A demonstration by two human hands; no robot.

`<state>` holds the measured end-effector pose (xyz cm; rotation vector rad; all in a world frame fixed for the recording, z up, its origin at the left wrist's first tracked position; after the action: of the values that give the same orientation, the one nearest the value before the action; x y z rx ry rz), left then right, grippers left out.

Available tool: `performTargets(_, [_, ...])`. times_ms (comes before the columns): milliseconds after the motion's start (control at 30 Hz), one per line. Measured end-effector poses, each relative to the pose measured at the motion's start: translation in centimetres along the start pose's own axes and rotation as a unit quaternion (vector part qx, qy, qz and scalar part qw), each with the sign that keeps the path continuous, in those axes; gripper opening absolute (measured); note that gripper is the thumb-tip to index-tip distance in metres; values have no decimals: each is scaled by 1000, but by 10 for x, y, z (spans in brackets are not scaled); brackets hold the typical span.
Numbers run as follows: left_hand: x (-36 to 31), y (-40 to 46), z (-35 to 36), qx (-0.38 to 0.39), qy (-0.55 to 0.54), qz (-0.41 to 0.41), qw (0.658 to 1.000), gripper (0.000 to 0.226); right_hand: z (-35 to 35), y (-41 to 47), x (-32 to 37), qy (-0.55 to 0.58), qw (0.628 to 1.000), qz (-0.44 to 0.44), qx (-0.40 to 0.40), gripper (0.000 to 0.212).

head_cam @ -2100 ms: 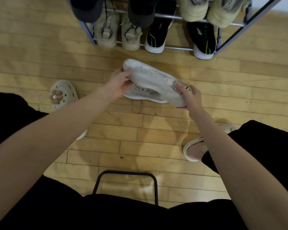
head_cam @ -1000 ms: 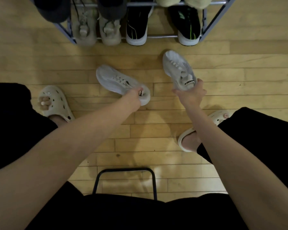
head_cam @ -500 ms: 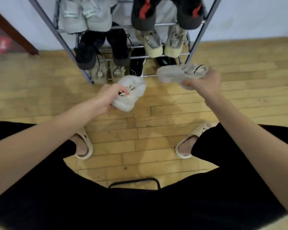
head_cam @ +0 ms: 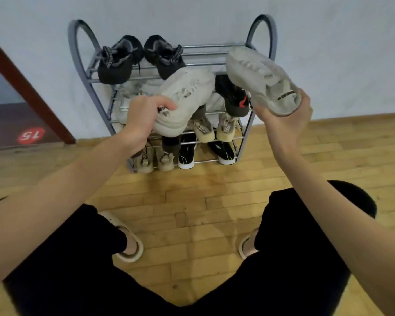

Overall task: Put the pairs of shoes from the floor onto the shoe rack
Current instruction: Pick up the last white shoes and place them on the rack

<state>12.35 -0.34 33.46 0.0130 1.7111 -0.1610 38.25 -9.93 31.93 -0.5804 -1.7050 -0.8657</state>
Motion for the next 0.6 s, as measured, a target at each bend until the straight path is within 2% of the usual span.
performTargets(67, [-16,10,2,-8,-17,-1,1000,8,7,8,8,0,1000,1,-5,87])
performTargets(200, [-40,34,14,-31,-26,8,999,23,25,36,10,-2,1000,1,-8,82])
performTargets(300, [-58,61,35,-26,-67,7,997,16,45,63,8,-4,1000,0,2,81])
performTargets(400, [-70,98,60,-36,-72,19,997,27,72,96,8,-8,1000,-9,2,77])
performTargets(500, [-78,136,87,-38,-91,21,995,17,102,132,6,-7,1000,-2,3,73])
performTargets(600, [-78,172,109,-66,-70,20,995,18,129,161,3,8,1000,16,-11,68])
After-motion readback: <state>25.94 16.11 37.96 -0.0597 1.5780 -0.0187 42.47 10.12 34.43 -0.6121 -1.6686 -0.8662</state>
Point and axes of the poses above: each hand's wrist, its own y-axis towards the middle knuckle, its own z-axis out of the palm, x = y × z, the point moved 3 cm from there along y, towards the middle knuckle, and after that the axes turned 1 degree about x, right-handed, at the moved point
